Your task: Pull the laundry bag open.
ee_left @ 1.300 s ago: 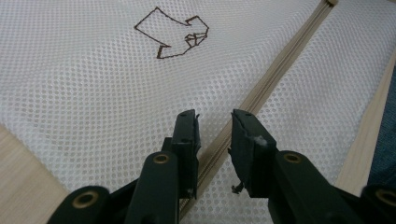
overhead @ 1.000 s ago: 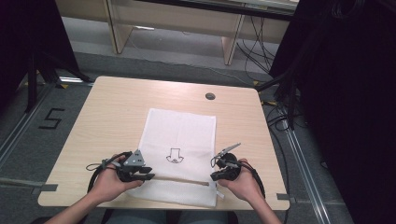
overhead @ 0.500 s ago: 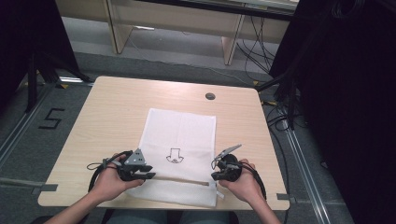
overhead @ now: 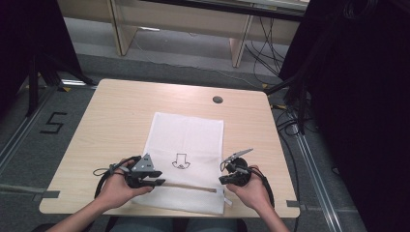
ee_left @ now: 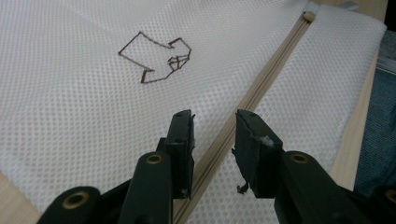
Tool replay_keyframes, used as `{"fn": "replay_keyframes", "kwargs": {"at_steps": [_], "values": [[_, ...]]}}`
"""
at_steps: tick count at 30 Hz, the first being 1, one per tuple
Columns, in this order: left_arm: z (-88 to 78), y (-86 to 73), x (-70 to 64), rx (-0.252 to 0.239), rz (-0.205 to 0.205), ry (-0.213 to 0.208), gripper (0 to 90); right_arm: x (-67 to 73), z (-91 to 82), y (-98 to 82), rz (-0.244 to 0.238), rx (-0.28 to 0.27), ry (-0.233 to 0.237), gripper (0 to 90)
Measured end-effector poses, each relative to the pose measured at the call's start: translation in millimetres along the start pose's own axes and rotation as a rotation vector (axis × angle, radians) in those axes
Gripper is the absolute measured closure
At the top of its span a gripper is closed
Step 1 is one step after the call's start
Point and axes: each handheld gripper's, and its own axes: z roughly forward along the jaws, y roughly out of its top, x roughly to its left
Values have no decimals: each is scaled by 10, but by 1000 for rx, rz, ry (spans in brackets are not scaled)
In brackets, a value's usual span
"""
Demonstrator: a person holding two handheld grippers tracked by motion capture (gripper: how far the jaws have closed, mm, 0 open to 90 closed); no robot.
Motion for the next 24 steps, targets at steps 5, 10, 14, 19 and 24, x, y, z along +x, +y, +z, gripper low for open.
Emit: {"fn": "replay_keyframes", "kwargs": {"at_steps": [5,10,14,19,24], "values": [[64,77,-56,-27,-14,-35,658,27,22,-1,-9,31,-18,900],[160,221,-146,-38,-3,-80,646,28,81,-3,-33,40,-1,900],[233,317,-208,-37,13,-99,646,25,110,-3,-48,56,11,900],[337,418,-267,-24,48,-121,659,28,135,-15,-37,72,18,900],[445,464,-348,-16,62,-153,677,32,123,-17,-21,83,20,900]]}}
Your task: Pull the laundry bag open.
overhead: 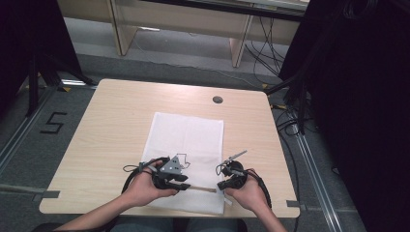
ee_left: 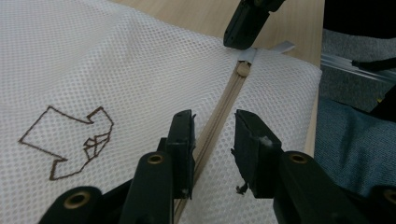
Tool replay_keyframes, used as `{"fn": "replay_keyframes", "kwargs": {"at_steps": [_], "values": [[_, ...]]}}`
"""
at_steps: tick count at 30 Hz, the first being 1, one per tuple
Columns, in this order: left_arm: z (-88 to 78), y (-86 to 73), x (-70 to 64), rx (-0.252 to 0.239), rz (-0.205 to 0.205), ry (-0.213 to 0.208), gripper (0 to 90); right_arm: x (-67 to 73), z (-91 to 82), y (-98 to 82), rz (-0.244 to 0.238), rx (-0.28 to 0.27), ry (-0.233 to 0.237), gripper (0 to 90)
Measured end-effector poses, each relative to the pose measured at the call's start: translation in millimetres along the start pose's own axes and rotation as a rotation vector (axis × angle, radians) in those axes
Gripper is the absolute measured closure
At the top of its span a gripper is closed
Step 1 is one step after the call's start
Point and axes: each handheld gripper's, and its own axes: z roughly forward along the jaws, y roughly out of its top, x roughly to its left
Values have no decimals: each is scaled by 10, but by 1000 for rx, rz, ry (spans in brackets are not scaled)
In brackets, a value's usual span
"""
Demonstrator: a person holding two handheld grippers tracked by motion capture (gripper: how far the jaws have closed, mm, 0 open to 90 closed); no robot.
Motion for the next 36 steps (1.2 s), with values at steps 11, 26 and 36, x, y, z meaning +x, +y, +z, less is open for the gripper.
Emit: {"fn": "replay_keyframes", "kwargs": {"at_steps": [11,26,36], "values": [[158,104,-59,17,35,-43,714,15,80,-34,0,27,9,900],[607,223,-106,88,62,-87,745,4,94,-41,16,29,21,900],[754,256,-113,99,54,-97,745,14,93,-37,28,37,21,900]]}}
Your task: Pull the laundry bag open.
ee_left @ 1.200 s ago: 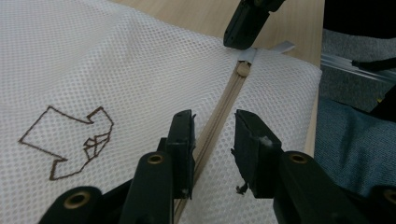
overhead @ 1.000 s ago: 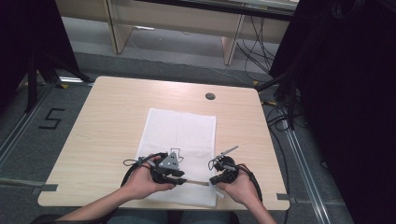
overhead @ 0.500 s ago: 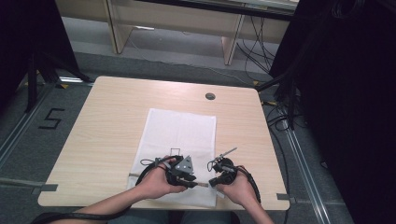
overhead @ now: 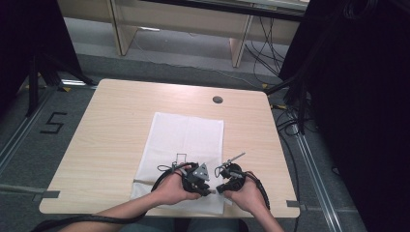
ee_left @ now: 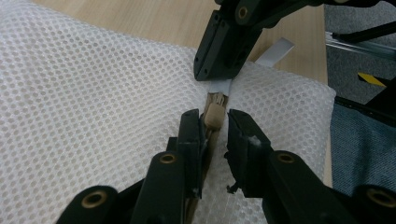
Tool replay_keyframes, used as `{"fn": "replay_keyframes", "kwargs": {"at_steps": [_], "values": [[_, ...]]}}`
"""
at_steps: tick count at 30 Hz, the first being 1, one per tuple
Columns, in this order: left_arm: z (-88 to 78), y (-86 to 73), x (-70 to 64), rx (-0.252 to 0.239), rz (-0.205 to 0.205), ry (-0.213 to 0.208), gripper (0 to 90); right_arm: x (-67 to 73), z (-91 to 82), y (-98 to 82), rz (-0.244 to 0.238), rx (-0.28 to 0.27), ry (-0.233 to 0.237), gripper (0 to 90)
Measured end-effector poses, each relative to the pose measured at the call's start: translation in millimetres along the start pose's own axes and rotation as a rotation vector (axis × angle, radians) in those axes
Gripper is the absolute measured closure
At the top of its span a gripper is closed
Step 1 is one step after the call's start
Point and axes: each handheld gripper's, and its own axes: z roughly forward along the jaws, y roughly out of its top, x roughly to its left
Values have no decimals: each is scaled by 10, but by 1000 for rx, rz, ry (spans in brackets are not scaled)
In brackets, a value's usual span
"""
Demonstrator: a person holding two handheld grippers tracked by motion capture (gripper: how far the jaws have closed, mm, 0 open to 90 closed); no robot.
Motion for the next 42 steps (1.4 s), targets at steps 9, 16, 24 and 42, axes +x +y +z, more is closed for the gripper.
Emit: {"fn": "replay_keyframes", "kwargs": {"at_steps": [9,16,24,42], "values": [[75,46,7,9,-5,-10,767,-1,1,1,2,0,-1,900],[95,56,-8,-5,-21,-20,768,7,-2,3,1,2,-13,900],[106,63,-38,0,0,3,813,6,1,2,7,3,-4,900],[75,50,-73,-6,-17,11,820,33,15,15,8,-3,-19,900]]}}
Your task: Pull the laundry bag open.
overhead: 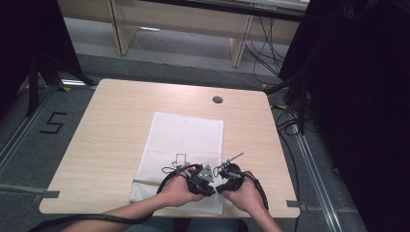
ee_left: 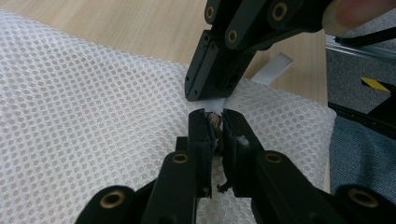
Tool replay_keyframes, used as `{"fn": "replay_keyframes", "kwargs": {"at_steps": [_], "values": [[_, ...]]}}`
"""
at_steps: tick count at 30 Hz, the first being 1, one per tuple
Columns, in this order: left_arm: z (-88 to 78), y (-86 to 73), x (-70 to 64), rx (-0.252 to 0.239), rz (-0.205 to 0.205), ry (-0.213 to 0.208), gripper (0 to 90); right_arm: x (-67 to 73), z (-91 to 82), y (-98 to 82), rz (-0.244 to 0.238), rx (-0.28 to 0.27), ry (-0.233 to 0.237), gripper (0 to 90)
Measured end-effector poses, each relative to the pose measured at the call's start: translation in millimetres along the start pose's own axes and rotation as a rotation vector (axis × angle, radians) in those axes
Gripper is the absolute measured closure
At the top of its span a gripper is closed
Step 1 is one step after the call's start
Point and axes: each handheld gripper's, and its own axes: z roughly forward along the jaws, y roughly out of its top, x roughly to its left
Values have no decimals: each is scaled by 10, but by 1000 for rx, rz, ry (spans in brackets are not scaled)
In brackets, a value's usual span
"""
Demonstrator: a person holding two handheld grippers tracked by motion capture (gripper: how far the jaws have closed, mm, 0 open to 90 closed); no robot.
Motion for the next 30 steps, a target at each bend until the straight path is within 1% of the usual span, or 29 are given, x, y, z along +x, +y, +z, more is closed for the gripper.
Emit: {"fn": "replay_keyframes", "kwargs": {"at_steps": [2,3,4,5,6,7,8,9,10,11,12,13,14,15,16,17,18,20,22,24,25,27,28,30], "values": [[-12,-3,9,0,8,1,820,-4,-6,2,-1,8,2,900],[-26,-9,14,-1,11,1,820,-12,0,-6,7,9,-5,900],[-42,-17,19,-5,6,-1,820,-23,-3,-5,-8,0,9,900],[-59,-28,23,-7,1,-4,820,-18,-6,-6,2,6,9,900],[-71,-34,34,-11,7,-6,820,-16,-6,-4,0,7,8,900],[-78,-41,34,-12,5,-7,820,-10,4,-7,7,6,-6,900],[-76,-51,24,-19,-10,-6,820,-2,-4,1,11,12,8,900],[-74,-54,23,-21,-12,-7,820,-6,3,-1,-4,8,-15,900],[-75,-54,23,-21,-11,-7,820,6,2,2,-7,2,-10,900],[-76,-54,23,-23,-12,-8,820,21,-10,5,8,18,-15,900],[-78,-53,24,-24,-10,-9,820,15,-5,6,-13,9,-14,900],[-81,-51,31,-25,3,-11,820,22,-4,4,-20,10,-26,900],[-90,-48,27,-14,1,-11,820,23,-2,5,-22,13,-25,900],[-99,-48,26,-21,2,-7,820,38,-7,8,-10,17,-24,900],[-99,-48,26,-21,2,-7,820,35,-5,9,-13,16,-26,900],[-117,-46,36,-21,13,-10,820,35,-5,9,-13,16,-26,900],[-145,-54,44,-17,2,-11,820,32,-4,9,-16,16,-26,900],[-171,-68,54,-16,2,-9,820,23,-7,11,-13,16,-18,900],[-196,-95,60,-26,-12,-10,820,20,-6,12,-11,13,-16,900],[-203,-97,68,-29,-7,-14,819,17,-5,14,-13,14,-16,900],[-212,-95,71,-29,2,-9,819,17,-3,14,-14,13,-17,900],[-222,-90,63,-33,-10,-8,820,20,0,14,-19,10,-22,900],[-232,-84,72,-35,8,-10,820,27,-4,12,-11,16,-23,900],[-234,-81,63,-35,-6,-14,820,20,-3,13,-14,12,-18,900]]}}
